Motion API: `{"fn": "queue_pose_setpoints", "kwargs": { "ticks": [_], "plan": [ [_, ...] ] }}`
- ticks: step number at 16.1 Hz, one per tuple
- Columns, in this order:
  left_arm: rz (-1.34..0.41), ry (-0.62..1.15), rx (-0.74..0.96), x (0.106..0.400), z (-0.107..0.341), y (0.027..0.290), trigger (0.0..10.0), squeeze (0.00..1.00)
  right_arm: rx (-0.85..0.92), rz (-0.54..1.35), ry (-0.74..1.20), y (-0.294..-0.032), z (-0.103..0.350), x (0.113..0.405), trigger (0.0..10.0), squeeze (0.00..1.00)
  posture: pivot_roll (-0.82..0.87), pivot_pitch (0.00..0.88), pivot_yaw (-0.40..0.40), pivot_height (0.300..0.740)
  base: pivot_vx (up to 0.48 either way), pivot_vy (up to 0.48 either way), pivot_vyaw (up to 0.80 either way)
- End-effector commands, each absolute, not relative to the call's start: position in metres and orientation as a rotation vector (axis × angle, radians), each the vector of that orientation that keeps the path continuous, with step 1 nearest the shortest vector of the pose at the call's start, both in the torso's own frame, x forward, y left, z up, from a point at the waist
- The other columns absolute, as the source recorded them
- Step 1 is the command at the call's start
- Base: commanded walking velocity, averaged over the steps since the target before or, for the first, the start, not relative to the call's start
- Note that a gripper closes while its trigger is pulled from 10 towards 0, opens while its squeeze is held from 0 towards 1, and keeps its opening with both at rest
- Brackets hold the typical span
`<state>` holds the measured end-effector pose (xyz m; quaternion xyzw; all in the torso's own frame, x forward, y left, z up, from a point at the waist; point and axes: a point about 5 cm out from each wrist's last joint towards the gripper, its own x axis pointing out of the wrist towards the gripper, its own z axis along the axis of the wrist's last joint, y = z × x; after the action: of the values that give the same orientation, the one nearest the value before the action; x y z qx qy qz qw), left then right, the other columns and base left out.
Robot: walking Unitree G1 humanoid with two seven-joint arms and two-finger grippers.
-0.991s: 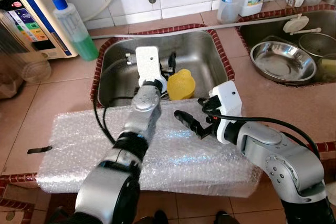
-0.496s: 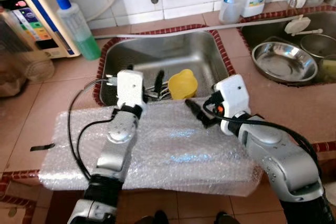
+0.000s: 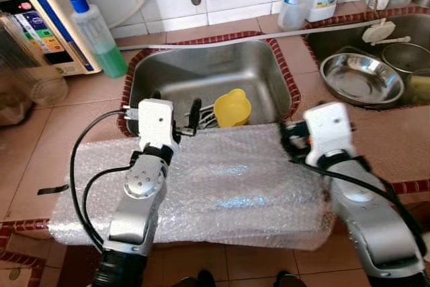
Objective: Kitchen organization
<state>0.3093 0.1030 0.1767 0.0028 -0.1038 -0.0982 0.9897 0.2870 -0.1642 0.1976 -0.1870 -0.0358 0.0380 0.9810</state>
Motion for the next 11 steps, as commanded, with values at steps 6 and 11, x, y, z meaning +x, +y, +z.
{"fn": "queue_pose_setpoints", "kwargs": {
  "ticks": [6,11],
  "plan": [
    [-0.373,-0.174,-0.027,0.298,0.178,0.082,10.0,0.0,-0.446,-0.092,-0.078,-0.193,0.198,0.288,10.0,1.0,-0.36,0.217,0.192,0.74,0.0,0.0,0.0],
    [-0.397,-0.157,-0.035,0.296,0.176,0.079,10.0,0.0,-0.508,-0.194,-0.081,-0.22,0.203,0.293,10.0,1.0,-0.36,0.219,0.191,0.74,0.0,0.0,0.0]
  ]
}}
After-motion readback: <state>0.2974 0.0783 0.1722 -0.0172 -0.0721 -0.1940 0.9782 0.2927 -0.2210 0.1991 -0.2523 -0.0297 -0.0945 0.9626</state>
